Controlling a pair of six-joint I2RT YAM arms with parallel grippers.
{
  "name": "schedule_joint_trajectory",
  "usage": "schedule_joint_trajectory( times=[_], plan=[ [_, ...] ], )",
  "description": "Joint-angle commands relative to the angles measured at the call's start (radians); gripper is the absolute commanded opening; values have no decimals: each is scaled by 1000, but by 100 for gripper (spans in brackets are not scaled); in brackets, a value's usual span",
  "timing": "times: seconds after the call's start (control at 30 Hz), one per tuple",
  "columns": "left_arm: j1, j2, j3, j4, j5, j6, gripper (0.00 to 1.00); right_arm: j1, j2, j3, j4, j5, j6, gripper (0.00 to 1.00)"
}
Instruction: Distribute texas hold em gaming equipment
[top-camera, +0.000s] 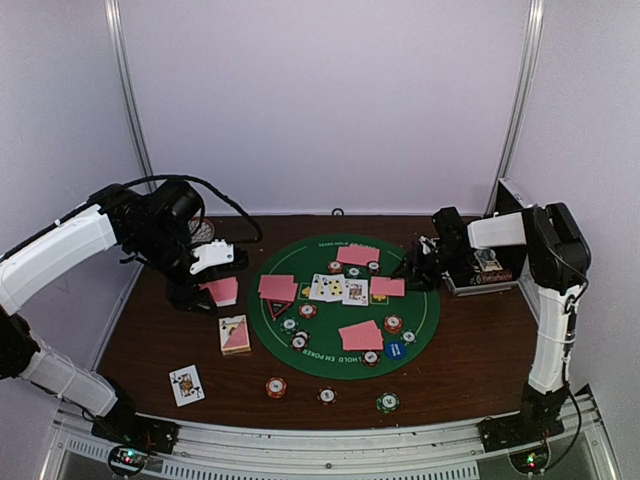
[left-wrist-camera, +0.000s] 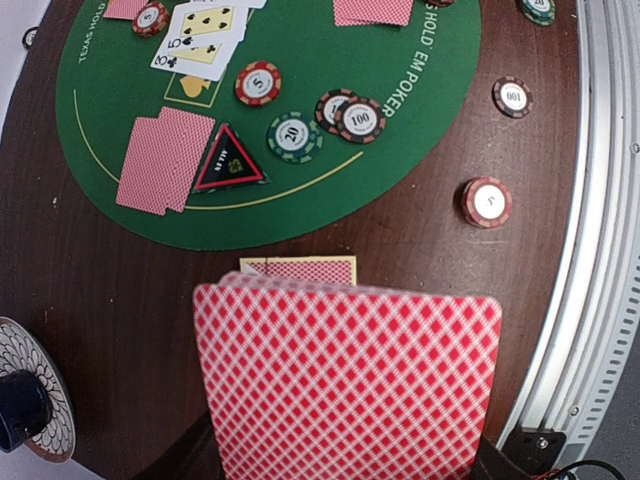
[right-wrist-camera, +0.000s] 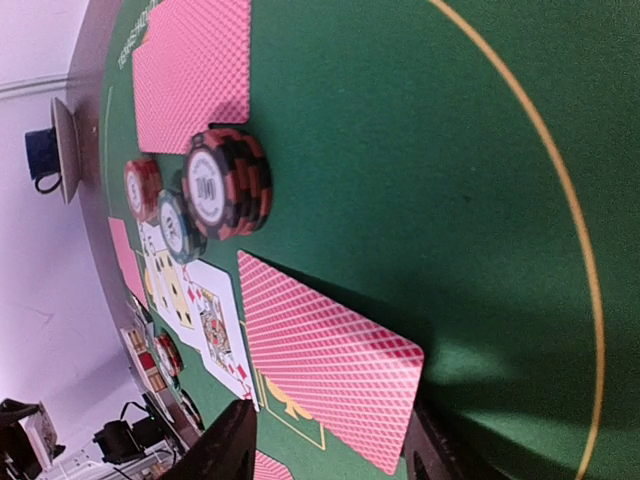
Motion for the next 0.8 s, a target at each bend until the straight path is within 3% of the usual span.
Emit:
schedule_joint_trajectory(
  times=[0.0, 0.17, 0.47, 0.63, 0.77],
  plan=[
    [2, -6, 28, 9, 32, 12, 21, -4, -74, 14, -58, 63, -34, 59],
    [2, -7, 26, 4, 31, 17, 21, 32, -174, 8, -39, 135, 4, 65],
    [2, -8, 11, 8, 38, 11, 21, 297, -354, -7, 103, 262, 148, 84],
    [2, -15, -6, 34, 29, 1, 21, 441, -391, -111, 368, 217, 329, 86],
    [2, -5, -1, 61, -1, -6, 21, 550, -363, -117, 463, 193, 406, 86]
  ],
)
